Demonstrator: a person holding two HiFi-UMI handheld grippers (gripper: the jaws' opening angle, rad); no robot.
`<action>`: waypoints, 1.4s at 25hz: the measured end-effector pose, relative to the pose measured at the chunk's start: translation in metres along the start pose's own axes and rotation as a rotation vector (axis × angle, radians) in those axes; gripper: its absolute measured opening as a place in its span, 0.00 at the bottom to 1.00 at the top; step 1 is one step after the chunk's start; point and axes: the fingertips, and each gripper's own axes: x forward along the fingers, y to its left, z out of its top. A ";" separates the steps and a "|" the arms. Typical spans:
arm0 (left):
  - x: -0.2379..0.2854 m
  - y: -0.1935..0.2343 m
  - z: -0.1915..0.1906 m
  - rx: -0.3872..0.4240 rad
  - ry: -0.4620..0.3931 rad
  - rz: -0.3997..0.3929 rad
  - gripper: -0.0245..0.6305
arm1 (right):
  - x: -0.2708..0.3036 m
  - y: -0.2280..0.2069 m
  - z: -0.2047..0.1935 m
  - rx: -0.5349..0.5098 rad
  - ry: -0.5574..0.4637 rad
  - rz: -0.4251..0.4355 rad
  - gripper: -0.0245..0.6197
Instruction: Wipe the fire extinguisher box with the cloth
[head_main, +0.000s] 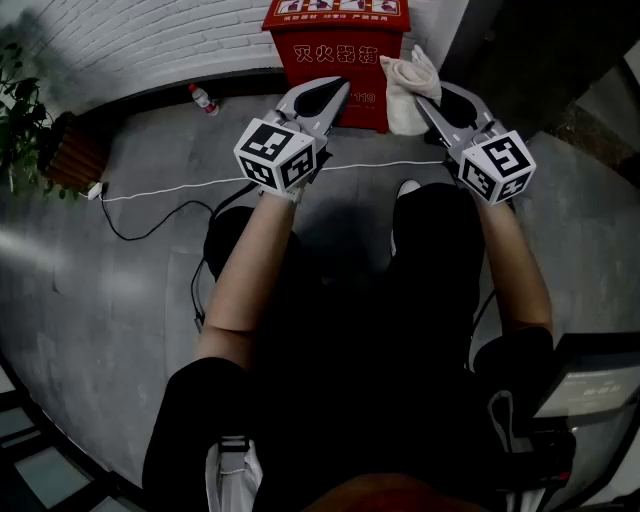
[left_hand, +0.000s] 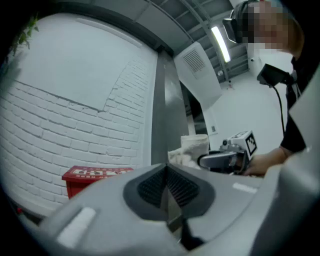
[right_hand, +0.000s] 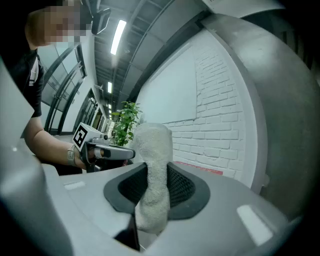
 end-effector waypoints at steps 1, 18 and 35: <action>0.003 0.000 -0.001 0.001 0.001 -0.006 0.04 | 0.002 -0.001 -0.002 0.003 0.000 -0.001 0.19; 0.116 0.094 -0.074 -0.034 0.058 -0.004 0.04 | 0.101 -0.107 -0.091 0.077 0.028 0.014 0.19; 0.166 0.142 -0.102 -0.062 0.045 0.054 0.04 | 0.123 -0.186 -0.110 0.047 0.013 -0.101 0.19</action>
